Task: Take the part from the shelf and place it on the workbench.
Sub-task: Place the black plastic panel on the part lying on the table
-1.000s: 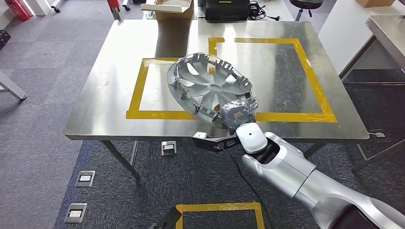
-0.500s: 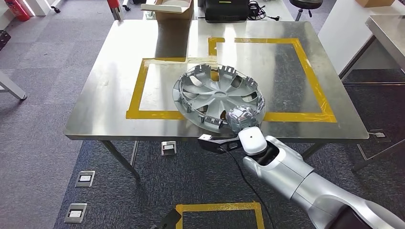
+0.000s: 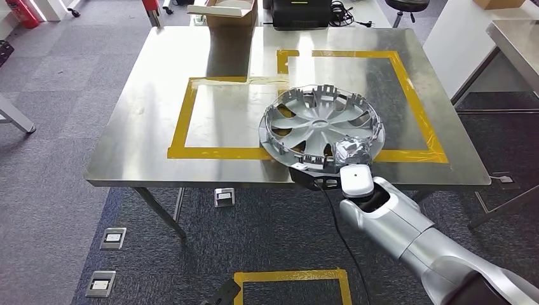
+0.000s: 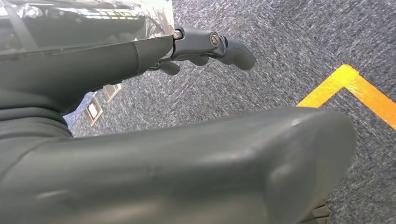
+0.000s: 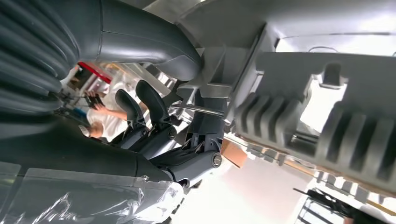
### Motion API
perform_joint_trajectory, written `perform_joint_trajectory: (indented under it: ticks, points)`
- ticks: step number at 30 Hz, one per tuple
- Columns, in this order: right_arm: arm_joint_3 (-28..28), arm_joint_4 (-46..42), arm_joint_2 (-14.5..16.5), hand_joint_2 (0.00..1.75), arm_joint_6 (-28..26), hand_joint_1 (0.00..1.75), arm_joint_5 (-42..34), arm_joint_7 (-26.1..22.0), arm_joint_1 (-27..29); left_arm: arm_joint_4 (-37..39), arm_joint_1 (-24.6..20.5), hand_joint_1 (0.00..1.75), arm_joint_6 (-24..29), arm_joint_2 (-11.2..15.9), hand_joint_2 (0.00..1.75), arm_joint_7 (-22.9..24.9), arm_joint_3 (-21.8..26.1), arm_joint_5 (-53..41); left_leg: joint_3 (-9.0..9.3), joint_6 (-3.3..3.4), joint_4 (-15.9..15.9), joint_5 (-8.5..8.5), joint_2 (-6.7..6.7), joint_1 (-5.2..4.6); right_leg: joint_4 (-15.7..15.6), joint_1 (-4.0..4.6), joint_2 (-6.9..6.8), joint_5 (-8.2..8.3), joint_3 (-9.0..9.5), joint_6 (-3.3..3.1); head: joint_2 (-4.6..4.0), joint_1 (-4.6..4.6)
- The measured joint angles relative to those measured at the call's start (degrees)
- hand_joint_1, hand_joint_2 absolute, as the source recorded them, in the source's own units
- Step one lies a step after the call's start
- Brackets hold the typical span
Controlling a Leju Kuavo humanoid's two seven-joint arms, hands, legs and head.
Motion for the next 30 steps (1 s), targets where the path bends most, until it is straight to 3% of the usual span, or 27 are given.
perform_joint_trajectory:
  ticks: [10,14,30]
  points:
    - [-2.77,-2.35,-1.87,1.75,1.36,1.75,-0.29,2.08,-0.01,0.23,0.00,0.00,0.00,-0.03,1.75,0.06,0.75,-0.01,0.01,0.00,0.00,0.00,0.01,0.00,0.00,0.00,0.01,0.01,0.00,-0.01,-0.01,-0.01]
    - [-3.20,-3.31,-2.36,0.00,1.33,0.00,-0.31,2.09,-0.01,0.33,0.00,0.00,0.01,-0.06,1.75,0.01,1.08,-0.02,0.02,0.00,0.00,0.01,0.01,0.00,0.00,0.00,0.01,0.02,0.01,-0.01,-0.01,0.00]
    - [-4.95,-5.28,-3.07,0.00,1.13,0.00,-0.32,2.14,-0.26,0.55,-0.01,0.00,-0.85,-0.28,1.75,0.48,1.34,0.24,0.24,0.00,0.00,0.01,0.02,0.00,-0.01,0.00,0.02,0.03,0.23,0.01,0.00,0.00]
